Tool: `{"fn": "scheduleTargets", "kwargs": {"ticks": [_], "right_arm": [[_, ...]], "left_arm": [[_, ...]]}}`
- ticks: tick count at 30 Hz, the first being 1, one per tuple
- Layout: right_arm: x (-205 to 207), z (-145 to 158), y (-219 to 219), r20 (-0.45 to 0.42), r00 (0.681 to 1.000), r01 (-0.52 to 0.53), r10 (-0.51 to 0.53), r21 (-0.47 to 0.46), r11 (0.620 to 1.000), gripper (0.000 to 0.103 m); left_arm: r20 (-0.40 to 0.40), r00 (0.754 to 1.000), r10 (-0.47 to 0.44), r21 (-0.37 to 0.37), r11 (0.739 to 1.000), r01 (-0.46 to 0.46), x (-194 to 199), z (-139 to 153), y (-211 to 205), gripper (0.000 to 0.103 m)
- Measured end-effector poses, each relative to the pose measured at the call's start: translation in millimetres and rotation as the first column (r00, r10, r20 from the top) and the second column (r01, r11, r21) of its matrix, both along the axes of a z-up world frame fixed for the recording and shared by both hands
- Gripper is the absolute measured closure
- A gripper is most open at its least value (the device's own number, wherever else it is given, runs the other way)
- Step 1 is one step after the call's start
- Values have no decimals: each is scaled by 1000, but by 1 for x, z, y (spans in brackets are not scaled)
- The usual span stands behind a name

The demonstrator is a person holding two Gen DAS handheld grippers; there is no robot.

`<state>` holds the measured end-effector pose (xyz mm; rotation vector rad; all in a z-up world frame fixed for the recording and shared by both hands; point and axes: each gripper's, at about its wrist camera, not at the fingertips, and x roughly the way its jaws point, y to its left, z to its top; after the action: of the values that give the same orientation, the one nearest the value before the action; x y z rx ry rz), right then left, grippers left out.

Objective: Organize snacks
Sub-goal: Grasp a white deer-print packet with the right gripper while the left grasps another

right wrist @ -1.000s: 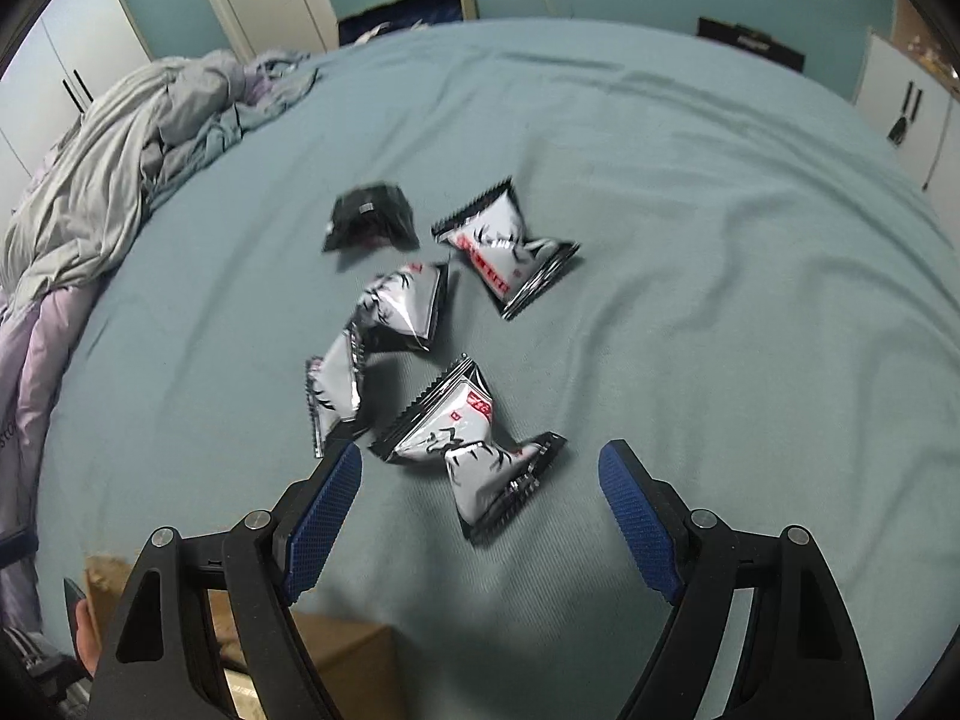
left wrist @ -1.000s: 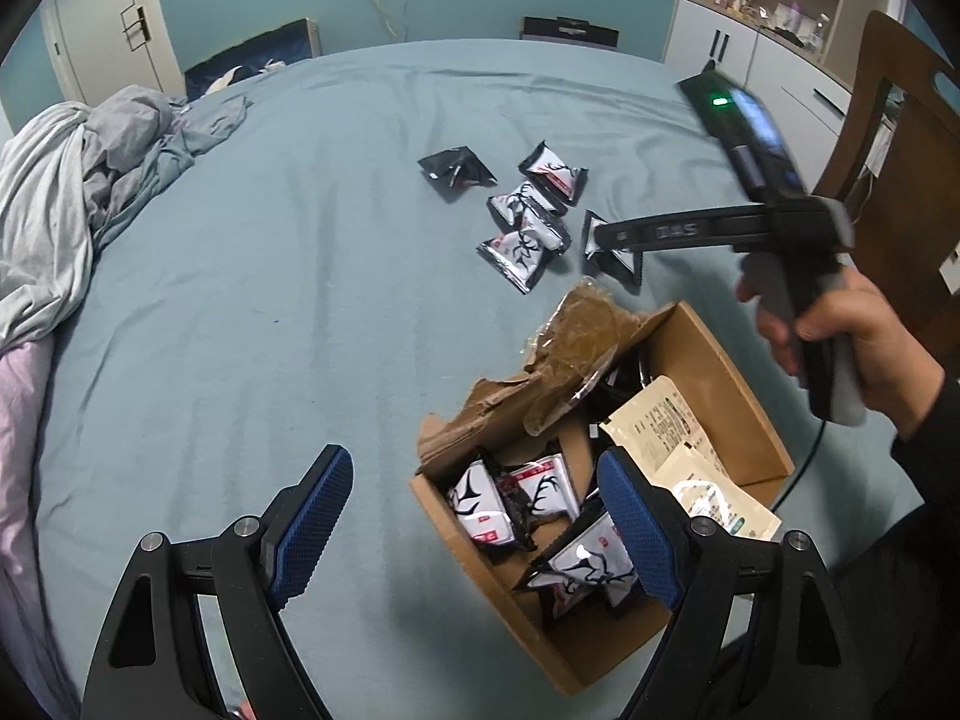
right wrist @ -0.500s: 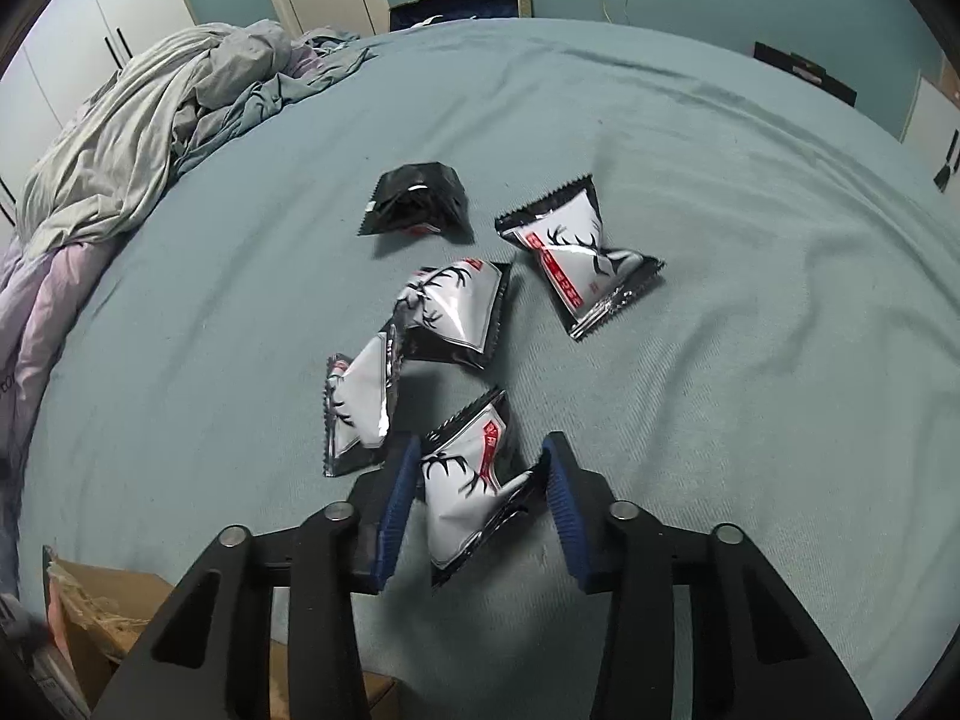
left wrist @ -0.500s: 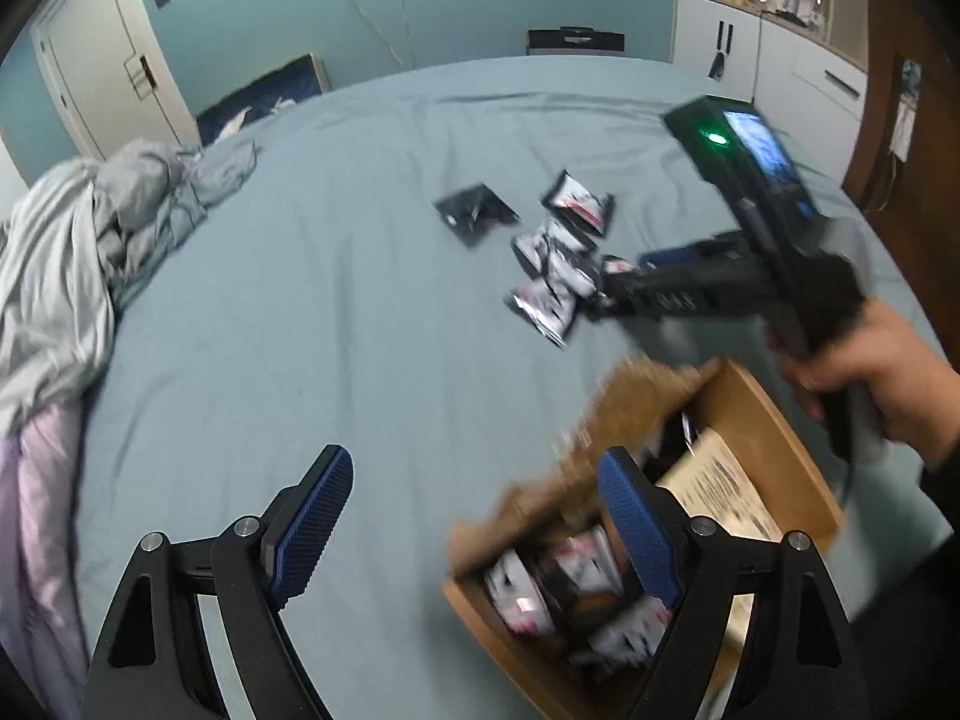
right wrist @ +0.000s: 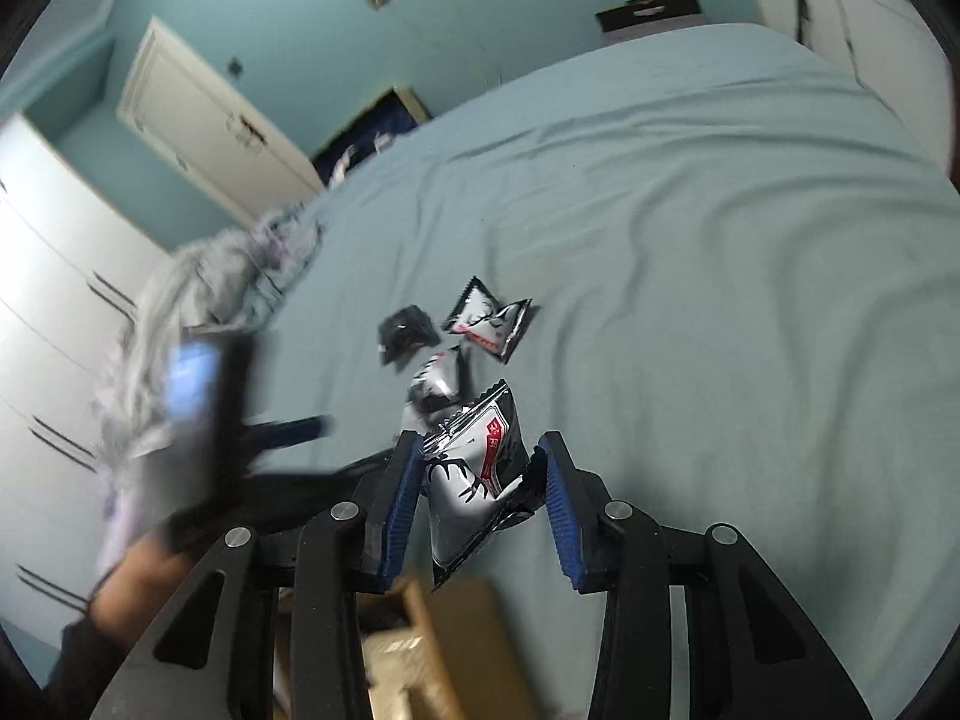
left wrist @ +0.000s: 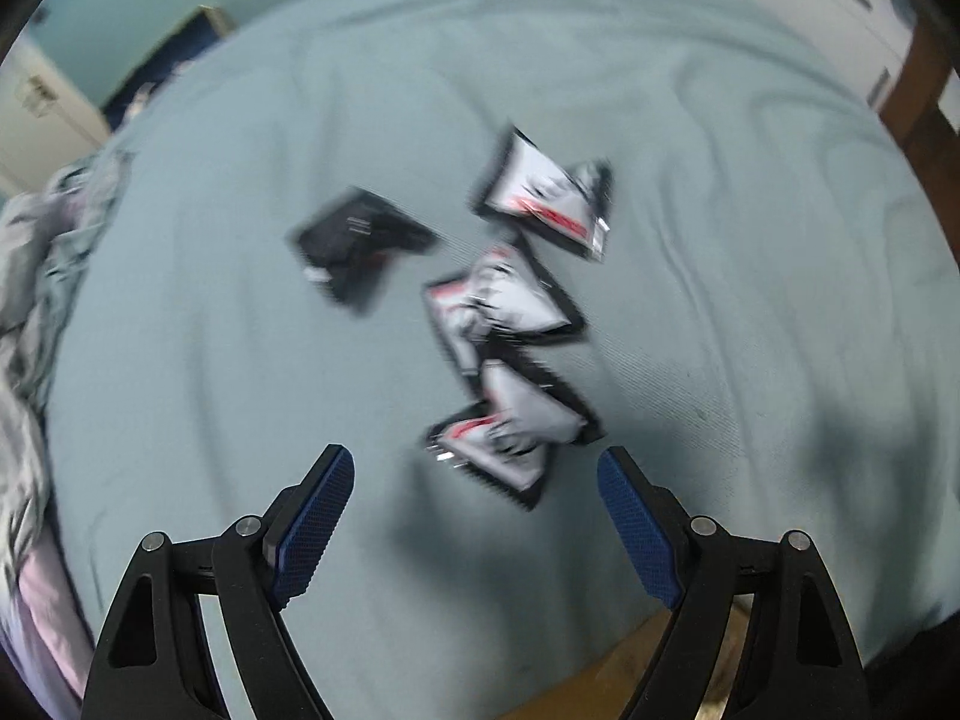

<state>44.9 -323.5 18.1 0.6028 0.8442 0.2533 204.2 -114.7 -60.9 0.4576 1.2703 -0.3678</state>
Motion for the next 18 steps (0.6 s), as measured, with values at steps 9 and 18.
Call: {"fn": "scheduleTargets", "kwargs": {"ticks": [9, 18], "right_arm": [[-118, -20, 14, 37, 999, -30, 27, 70, 997, 65], [-108, -16, 12, 13, 1000, -16, 15, 71, 997, 65]], "left_arm": [[-74, 996, 54, -54, 997, -58, 11, -6, 8, 97], [39, 995, 92, -185, 979, -84, -49, 78, 60, 103]]}}
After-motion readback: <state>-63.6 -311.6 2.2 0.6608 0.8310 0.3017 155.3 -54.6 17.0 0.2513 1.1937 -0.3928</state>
